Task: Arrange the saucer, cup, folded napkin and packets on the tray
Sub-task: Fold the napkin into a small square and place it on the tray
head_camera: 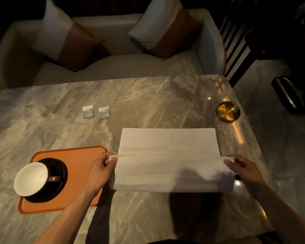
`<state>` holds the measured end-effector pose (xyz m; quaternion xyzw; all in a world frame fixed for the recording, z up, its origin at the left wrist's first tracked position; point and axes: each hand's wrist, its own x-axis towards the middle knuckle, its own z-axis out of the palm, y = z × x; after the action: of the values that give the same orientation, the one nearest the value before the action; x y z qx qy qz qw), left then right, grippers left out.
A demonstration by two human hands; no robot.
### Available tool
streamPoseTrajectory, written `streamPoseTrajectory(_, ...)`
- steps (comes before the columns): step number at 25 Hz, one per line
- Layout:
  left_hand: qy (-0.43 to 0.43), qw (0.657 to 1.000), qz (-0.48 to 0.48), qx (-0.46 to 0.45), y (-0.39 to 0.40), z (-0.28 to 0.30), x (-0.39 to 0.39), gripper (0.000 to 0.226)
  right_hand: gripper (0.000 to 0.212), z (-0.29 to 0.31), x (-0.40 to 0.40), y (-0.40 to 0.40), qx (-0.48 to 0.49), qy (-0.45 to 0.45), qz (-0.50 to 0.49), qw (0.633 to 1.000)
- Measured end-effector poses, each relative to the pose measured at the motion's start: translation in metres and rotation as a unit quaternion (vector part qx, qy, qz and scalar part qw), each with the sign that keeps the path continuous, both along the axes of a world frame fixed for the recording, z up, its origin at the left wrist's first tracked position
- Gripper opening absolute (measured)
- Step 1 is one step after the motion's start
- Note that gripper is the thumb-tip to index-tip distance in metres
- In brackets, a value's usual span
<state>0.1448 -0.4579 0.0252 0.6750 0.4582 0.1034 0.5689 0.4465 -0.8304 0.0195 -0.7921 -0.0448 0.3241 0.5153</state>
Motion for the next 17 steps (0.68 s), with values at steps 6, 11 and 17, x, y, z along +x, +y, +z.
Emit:
streamPoseTrajectory(6, 0.008, 1.000, 0.017, 0.008, 0.029, -0.015, 0.042, 0.007, 0.023, -0.005, 0.038, 0.030, 0.022, 0.008, 0.026, 0.999)
streamPoseTrajectory(11, 0.007, 0.999, 0.028, -0.020, 0.048, -0.028, 0.064, 0.007, 0.015, -0.013, 0.061, 0.055, -0.009, 0.005, 0.008, 1.000)
streamPoseTrajectory(17, 0.018, 0.999, 0.027, -0.022, 0.066, -0.047, 0.089, 0.006, 0.017, -0.019, 0.075, 0.077, -0.025, -0.029, 0.014, 0.999)
